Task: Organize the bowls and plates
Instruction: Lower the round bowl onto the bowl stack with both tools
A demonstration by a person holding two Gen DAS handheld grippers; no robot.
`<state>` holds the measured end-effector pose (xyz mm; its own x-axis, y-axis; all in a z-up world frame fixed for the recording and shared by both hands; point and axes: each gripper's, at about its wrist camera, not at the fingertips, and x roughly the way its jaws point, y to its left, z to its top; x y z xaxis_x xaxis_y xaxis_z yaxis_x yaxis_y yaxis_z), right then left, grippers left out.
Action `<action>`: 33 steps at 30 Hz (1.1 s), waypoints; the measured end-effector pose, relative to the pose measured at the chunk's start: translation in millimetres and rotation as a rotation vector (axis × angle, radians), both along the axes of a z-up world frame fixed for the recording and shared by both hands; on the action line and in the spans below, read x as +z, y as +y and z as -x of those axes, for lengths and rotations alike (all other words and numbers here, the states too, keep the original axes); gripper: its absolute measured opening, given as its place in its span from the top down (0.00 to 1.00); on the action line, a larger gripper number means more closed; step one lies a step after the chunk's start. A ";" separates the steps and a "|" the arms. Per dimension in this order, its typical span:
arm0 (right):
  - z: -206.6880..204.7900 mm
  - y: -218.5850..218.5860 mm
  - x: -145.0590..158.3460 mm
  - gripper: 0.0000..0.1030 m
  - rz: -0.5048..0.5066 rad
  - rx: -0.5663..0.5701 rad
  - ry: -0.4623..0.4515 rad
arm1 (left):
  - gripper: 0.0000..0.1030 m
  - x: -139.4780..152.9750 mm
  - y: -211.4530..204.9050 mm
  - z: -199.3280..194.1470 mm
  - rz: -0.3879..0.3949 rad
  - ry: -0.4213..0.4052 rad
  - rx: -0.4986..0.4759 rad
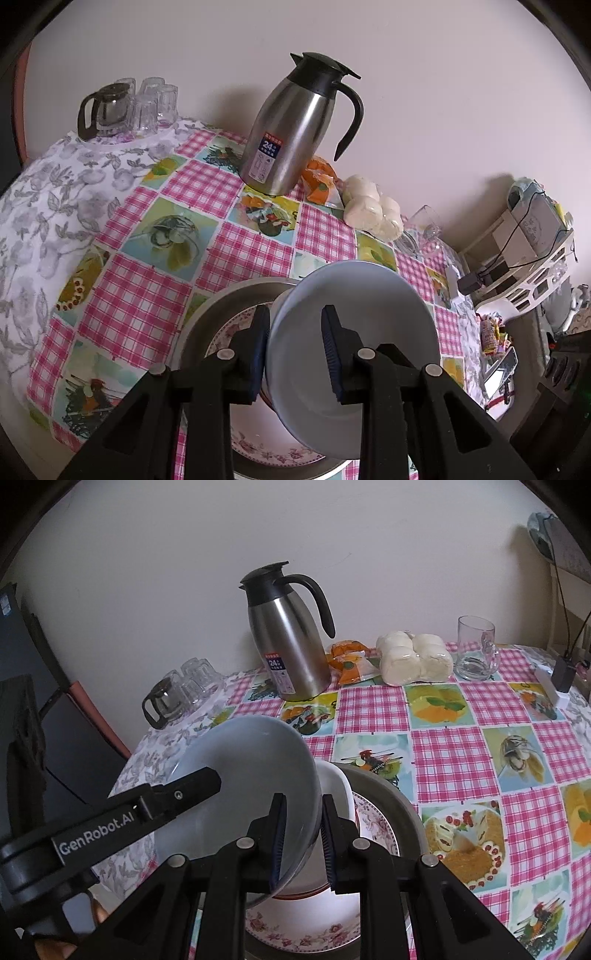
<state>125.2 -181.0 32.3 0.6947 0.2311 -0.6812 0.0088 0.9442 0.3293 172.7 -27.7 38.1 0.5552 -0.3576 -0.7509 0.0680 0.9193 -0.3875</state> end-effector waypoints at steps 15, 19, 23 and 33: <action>-10.2 3.5 -12.5 0.78 0.096 -0.040 0.046 | 0.73 -15.7 -8.1 -8.5 -0.013 0.034 -0.020; -11.1 2.7 -13.7 0.77 0.122 -0.052 0.048 | 0.73 -16.2 -6.8 -9.6 -0.021 0.034 -0.012; -9.4 -0.9 -10.1 0.77 0.113 -0.053 0.031 | 0.73 -15.9 -6.9 -9.9 -0.022 0.032 -0.011; -6.8 -5.4 -6.5 0.63 0.107 -0.068 0.025 | 0.68 -11.6 -6.2 -7.2 -0.041 0.026 -0.007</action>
<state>132.0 -186.4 25.8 0.6891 0.1088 -0.7165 0.0810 0.9709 0.2253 179.8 -33.9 26.5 0.5326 -0.3298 -0.7795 0.0649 0.9342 -0.3509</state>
